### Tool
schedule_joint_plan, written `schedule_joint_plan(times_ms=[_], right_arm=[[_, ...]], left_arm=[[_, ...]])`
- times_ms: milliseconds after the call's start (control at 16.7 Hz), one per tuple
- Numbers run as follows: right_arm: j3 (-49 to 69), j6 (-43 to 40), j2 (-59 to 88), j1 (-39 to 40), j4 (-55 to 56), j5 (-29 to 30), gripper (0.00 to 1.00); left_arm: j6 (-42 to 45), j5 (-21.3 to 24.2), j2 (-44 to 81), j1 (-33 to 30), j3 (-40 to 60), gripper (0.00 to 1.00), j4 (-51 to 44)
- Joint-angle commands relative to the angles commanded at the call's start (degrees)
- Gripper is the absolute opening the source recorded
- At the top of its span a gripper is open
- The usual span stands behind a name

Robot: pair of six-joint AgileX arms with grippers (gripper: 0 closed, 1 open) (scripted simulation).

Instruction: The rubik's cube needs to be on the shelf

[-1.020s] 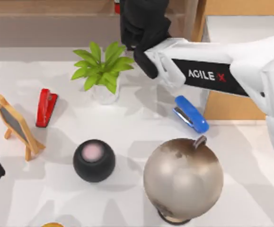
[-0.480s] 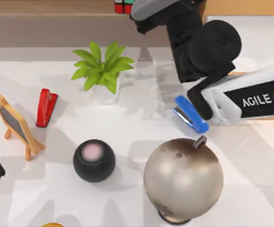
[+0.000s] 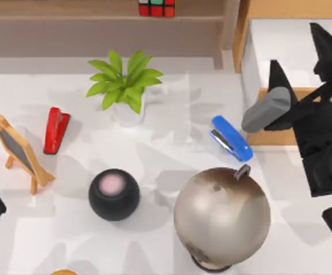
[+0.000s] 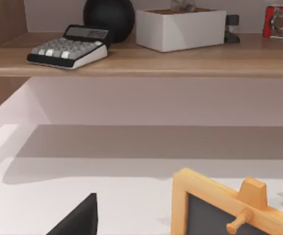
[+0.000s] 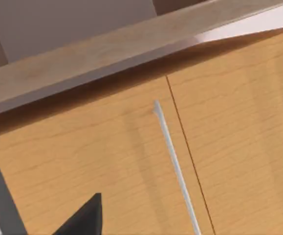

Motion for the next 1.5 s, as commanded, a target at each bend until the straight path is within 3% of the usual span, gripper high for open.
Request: schedule_joint_plan(times_ms=[360,1500], right_arm=[[-13.8,-7.4,4.2,-7.4,0.9,1.1,1.0],[-8.8,-7.9,7.4,-11.8,-5.1,-0.7,1.0]], left_arm=[[0.0,0.0,0.0,0.0,0.0,1.0,0.0],[0.0,0.0,0.0,0.0,0.0,1.0,0.0]])
